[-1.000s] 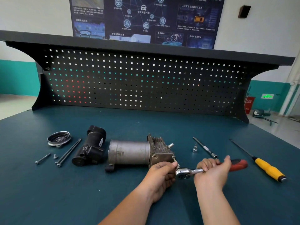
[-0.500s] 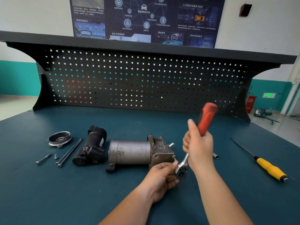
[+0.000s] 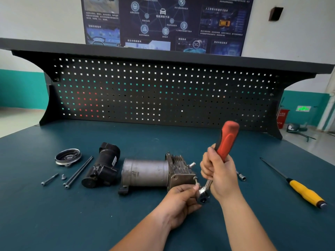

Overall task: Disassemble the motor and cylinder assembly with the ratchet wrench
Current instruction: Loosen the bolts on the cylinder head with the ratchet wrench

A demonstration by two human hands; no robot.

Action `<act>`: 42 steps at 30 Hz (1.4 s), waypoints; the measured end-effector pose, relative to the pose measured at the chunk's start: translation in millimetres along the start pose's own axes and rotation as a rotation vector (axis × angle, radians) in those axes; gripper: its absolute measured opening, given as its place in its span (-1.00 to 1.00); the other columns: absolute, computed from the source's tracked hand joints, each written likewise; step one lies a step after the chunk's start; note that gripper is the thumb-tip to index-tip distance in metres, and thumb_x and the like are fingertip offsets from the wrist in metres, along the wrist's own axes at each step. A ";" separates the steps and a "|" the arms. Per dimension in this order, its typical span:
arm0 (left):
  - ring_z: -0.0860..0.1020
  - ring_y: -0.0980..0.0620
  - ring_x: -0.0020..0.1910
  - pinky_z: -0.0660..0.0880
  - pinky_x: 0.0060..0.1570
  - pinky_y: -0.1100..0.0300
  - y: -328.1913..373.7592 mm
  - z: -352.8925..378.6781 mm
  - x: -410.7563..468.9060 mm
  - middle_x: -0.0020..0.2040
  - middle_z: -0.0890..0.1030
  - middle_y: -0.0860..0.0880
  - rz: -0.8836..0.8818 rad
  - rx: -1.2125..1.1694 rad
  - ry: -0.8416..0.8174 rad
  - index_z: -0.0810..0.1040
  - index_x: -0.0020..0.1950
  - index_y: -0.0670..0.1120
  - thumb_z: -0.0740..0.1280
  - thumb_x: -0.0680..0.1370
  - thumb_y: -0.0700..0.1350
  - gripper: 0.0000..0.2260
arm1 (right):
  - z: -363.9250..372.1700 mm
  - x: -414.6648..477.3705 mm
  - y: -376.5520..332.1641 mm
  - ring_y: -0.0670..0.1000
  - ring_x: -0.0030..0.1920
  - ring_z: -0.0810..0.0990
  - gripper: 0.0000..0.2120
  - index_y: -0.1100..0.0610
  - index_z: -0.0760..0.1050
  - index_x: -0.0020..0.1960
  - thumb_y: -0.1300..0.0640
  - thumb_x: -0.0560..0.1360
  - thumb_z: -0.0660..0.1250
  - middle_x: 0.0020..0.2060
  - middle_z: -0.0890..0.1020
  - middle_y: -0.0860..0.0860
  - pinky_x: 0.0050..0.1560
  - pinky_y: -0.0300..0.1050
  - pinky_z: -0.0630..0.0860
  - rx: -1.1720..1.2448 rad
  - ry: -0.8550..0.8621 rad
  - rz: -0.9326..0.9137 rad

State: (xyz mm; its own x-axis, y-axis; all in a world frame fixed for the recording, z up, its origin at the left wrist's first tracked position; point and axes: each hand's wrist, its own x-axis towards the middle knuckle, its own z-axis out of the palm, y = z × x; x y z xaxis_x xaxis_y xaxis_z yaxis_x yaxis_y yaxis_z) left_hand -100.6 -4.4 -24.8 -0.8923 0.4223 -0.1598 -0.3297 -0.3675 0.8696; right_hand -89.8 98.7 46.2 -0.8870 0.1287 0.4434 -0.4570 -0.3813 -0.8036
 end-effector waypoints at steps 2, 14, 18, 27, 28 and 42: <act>0.60 0.09 -0.35 0.53 -0.37 0.30 0.0 0.4 -1.2 -0.32 0.61 -0.04 0.003 0.003 -0.005 0.59 -0.23 -0.10 0.32 0.52 -0.16 -0.86 | -1.5 -1.0 0.5 -0.17 -0.61 0.16 -0.67 0.01 0.34 -0.45 0.05 0.46 0.29 -0.59 0.24 -0.12 -0.60 -0.37 0.12 0.034 0.042 -0.035; 0.54 0.16 -0.43 0.47 -0.44 0.33 1.1 1.0 -1.0 -0.34 0.63 0.00 -0.017 0.009 0.018 0.59 -0.18 -0.11 0.32 0.54 -0.15 -0.88 | -30.2 -16.1 22.2 -0.15 -0.66 0.12 -0.58 0.05 0.23 -0.38 -0.13 0.57 0.14 -0.61 0.18 -0.12 -0.66 -0.32 0.07 0.594 0.589 0.251; 0.59 0.15 -0.39 0.50 -0.39 0.32 2.1 1.1 -1.4 -0.30 0.66 -0.01 -0.032 0.002 -0.018 0.62 -0.19 -0.10 0.30 0.54 -0.14 -0.85 | -26.2 -10.4 20.6 -0.15 -0.65 0.10 -0.63 0.06 0.20 -0.38 -0.01 0.57 0.14 -0.62 0.17 -0.12 -0.67 -0.33 0.06 0.441 0.543 0.245; 0.65 0.14 -0.31 0.53 -0.36 0.33 2.0 3.2 0.8 -0.24 0.69 -0.01 -0.047 -0.045 -0.041 0.62 -0.12 -0.10 0.22 0.60 -0.13 -0.80 | 4.7 7.9 9.6 -0.13 -0.64 0.12 -0.58 0.07 0.19 -0.42 0.15 0.59 0.21 -0.62 0.19 -0.09 -0.62 -0.32 0.08 -0.235 0.190 0.202; 0.65 0.13 -0.29 0.55 -0.35 0.33 1.8 3.1 1.2 -0.23 0.69 -0.02 -0.047 -0.046 -0.039 0.62 -0.13 -0.10 0.22 0.60 -0.15 -0.79 | 8.5 8.4 10.3 -0.12 -0.63 0.15 -0.56 0.05 0.21 -0.44 0.13 0.57 0.24 -0.61 0.21 -0.08 -0.60 -0.28 0.12 -0.334 0.138 0.183; 0.62 0.08 -0.39 0.54 -0.36 0.27 0.2 -1.3 2.3 -0.35 0.64 -0.05 0.051 0.021 -0.042 0.65 -0.31 -0.13 0.21 0.55 -0.34 -0.68 | 13.6 2.2 16.1 -0.14 -0.56 0.14 -0.48 0.08 0.23 -0.39 -0.34 0.23 0.33 -0.55 0.20 -0.10 -0.55 -0.31 0.11 -0.448 -0.358 0.197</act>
State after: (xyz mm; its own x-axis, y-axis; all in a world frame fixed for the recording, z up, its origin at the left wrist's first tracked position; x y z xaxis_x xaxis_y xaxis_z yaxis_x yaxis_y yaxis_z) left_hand -103.2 -4.5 -25.5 -0.8939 0.4378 -0.0961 -0.2773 -0.3719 0.8859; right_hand -98.2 80.4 39.6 -0.9160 -0.2510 0.3129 -0.3387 0.0659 -0.9386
